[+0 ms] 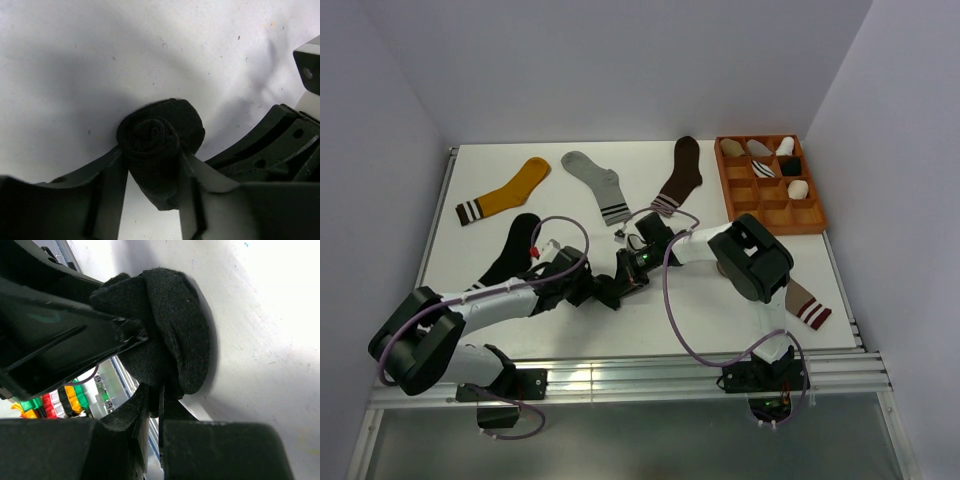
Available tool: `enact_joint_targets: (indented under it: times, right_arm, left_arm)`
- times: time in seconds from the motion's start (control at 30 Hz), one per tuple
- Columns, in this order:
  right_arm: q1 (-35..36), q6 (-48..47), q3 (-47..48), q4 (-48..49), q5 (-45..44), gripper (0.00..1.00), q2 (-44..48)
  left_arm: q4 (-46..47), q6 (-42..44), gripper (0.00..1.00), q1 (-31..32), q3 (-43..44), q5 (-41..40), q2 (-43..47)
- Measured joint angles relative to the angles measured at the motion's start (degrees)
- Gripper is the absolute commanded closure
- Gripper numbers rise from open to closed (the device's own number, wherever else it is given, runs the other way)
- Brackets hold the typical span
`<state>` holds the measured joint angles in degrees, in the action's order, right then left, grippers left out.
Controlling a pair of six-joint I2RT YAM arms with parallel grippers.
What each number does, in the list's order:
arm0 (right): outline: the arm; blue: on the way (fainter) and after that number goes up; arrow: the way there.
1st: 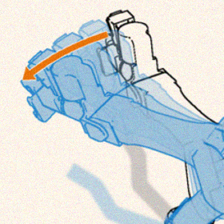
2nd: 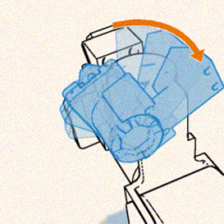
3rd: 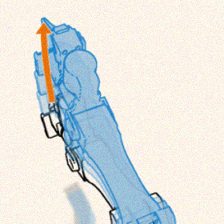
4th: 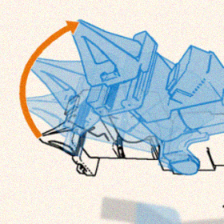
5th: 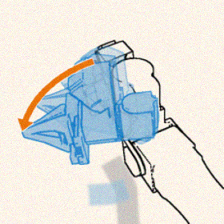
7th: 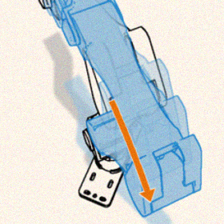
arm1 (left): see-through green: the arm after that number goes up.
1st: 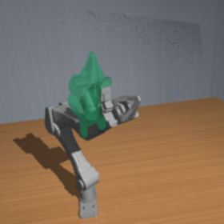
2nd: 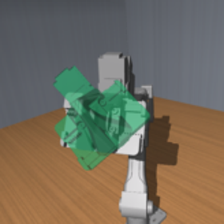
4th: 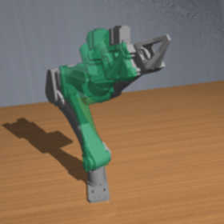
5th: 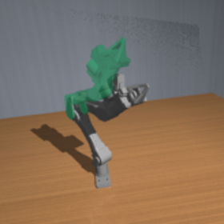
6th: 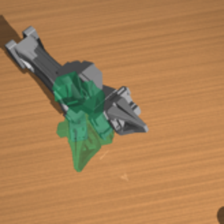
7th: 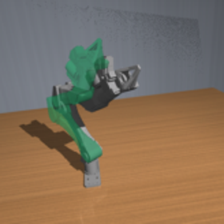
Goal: Roll the socks
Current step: Roll the sock at the center of the board.
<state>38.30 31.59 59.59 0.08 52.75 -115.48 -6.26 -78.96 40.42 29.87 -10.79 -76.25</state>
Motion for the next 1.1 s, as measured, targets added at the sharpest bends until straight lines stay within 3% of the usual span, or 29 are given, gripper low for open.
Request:
enact_joint_targets:
  times: [0.23, 0.53, 0.83, 1.1]
  right_arm:
    - [0.0, -0.1, -1.4, 0.7, -2.3, 0.91, 1.7]
    - [2.8, -6.1, -8.5, -0.2, -22.3, 0.64, 16.0]
    - [13.6, -13.9, -13.2, 1.4, -47.3, 0.61, 27.9]
    - [21.9, -19.9, -14.5, 5.6, -56.4, 0.62, 28.6]
  left_arm:
    - [-1.7, 0.9, 0.77, 0.0, 3.0, 0.6, -3.4]
    - [-2.3, 3.3, 0.8, 0.1, 7.6, 3.6, -8.3]
    - [-4.4, 5.6, 0.81, 0.0, 9.5, 4.0, -9.3]
    - [-5.7, 6.9, 0.81, 0.0, 10.7, 4.1, -10.0]
